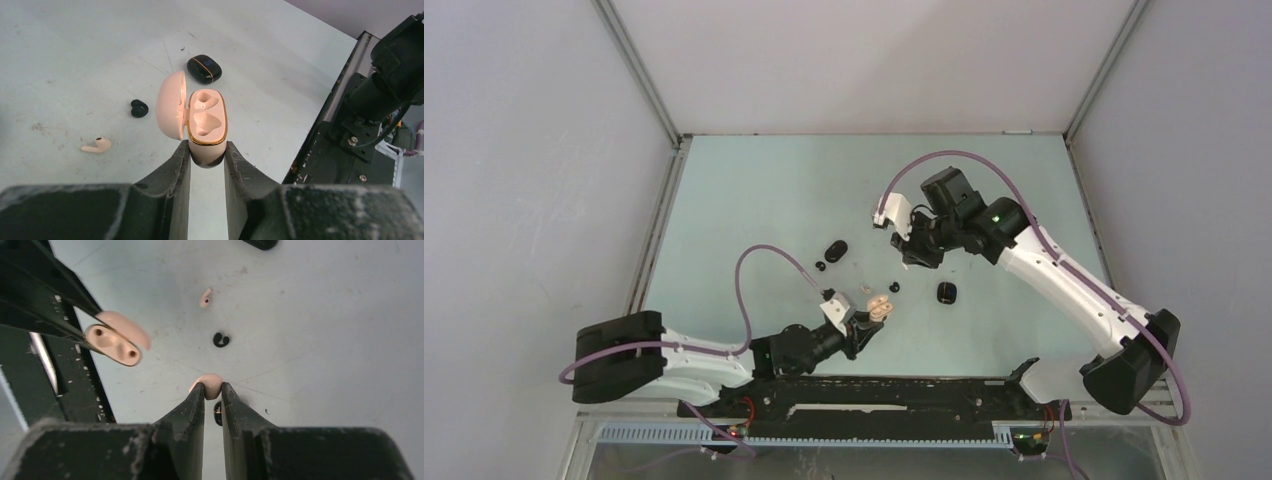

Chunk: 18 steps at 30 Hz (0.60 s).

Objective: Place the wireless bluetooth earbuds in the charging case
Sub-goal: Pick up the earbud from the center of the board.

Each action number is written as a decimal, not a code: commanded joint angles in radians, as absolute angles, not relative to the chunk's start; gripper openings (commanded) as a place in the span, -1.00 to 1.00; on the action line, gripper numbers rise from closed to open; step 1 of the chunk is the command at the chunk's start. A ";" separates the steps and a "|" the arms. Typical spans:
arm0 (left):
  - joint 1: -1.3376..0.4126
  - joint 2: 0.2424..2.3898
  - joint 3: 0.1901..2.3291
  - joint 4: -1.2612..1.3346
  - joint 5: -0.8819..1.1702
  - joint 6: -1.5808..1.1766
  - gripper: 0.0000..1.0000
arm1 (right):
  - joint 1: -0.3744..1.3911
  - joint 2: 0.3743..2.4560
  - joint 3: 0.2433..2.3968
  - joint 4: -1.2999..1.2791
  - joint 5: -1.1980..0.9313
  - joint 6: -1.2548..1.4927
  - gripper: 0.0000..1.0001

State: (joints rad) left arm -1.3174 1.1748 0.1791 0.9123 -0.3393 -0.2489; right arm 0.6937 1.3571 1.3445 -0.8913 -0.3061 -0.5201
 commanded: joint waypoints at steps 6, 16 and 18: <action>-1.321 1.281 0.257 1.187 -0.420 -0.204 -1.00 | 0.695 1.220 1.381 -0.877 -0.555 -0.474 -0.79; -1.322 1.392 0.294 1.394 -0.415 -0.268 -1.00 | 0.703 1.283 1.390 -0.816 -0.642 -0.350 -0.76; -1.321 1.381 0.293 1.394 -0.435 -0.283 -1.00 | 0.703 1.278 1.374 -0.802 -0.640 -0.341 -0.76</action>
